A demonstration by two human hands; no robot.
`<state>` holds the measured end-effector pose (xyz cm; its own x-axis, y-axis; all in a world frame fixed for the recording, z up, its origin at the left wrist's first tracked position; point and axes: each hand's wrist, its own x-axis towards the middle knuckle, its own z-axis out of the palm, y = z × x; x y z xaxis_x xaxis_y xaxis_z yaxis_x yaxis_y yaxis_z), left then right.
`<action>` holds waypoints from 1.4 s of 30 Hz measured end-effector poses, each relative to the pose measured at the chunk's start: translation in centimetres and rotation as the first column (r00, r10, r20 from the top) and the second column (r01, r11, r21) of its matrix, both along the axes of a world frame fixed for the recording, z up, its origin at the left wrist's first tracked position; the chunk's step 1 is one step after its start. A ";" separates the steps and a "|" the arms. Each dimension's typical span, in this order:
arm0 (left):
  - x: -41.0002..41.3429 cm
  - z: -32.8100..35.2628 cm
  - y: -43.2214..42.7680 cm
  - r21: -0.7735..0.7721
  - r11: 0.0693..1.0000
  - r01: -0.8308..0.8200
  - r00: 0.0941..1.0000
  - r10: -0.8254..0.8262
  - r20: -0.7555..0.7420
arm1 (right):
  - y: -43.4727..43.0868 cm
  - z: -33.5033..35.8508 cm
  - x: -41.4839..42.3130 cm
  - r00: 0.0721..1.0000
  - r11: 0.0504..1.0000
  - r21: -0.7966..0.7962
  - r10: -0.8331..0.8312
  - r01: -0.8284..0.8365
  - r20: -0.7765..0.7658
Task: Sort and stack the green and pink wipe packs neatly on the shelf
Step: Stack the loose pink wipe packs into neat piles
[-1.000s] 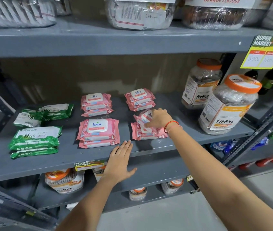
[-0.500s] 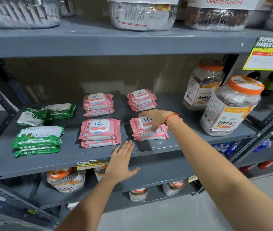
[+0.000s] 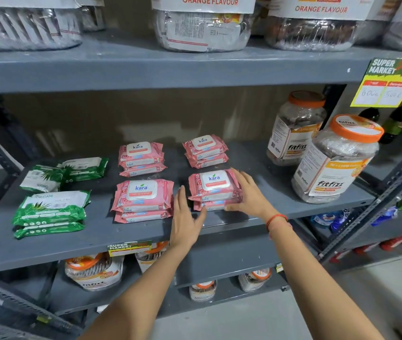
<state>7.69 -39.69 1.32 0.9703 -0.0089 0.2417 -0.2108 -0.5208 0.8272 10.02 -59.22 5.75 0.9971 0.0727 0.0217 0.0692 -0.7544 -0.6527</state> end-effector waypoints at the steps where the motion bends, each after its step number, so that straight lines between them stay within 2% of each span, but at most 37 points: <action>1: 0.4 0.1 -0.2 0.001 1.000 0.002 1.000 -0.002 -0.010 | 0.2 -0.5 -0.3 1.000 1.000 0.014 -0.005 0.004 0.015; 6: 2.3 -0.2 -1.2 0.044 0.997 0.057 0.997 -0.054 -0.053 | 1.1 -2.4 -0.8 0.997 0.999 -0.021 -0.041 0.042 0.067; 10: 2.8 -0.8 -1.7 0.080 0.997 0.017 0.999 -0.014 -0.039 | 1.0 -3.0 -0.4 0.989 0.995 -0.067 -0.065 0.074 0.134; 19: 3.3 -0.7 -4.0 0.097 0.995 0.026 0.999 -0.024 -0.021 | -1.2 -2.7 -0.1 0.989 0.991 -0.082 -0.097 0.106 0.116; 24: 2.9 -0.2 -3.6 0.159 0.985 0.064 0.998 -0.063 -0.012 | -1.1 -2.6 -0.3 0.987 0.990 -0.075 -0.107 0.116 0.122; 27: 1.9 0.6 -2.6 0.194 0.973 0.128 0.991 -0.132 0.007 | -0.3 -2.1 -0.9 0.958 0.976 -0.079 -0.182 0.203 0.220; 30: 0.8 2.0 -0.5 0.239 0.961 0.139 0.969 -0.182 0.170 | 1.5 -0.7 -1.3 0.908 0.969 -0.073 -0.192 0.235 0.373; 33: 0.4 3.6 3.1 0.308 0.951 0.027 0.930 -0.137 0.341 | 4.4 0.8 -1.0 0.868 0.984 -0.083 -0.098 0.158 0.487; 36: 0.3 4.2 7.5 0.300 0.941 -0.157 0.911 0.020 0.413 | 8.0 1.2 -0.4 0.890 0.998 -0.053 0.048 -0.027 0.453; 39: 0.1 3.0 11.8 0.305 0.916 -0.261 0.920 0.141 0.365 | 11.6 0.4 -0.2 0.927 0.983 -0.044 0.185 -0.180 0.325; 42: -0.3 0.7 14.5 0.265 0.938 -0.222 0.960 0.162 0.228 | 14.1 -1.3 0.0 0.952 0.969 -0.036 0.249 -0.246 0.179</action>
<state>7.42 -25.23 2.01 0.8923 0.0754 0.4452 -0.2282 -0.7754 0.5888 10.01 -45.09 4.44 0.9272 0.3183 0.1972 0.3708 -0.7072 -0.6019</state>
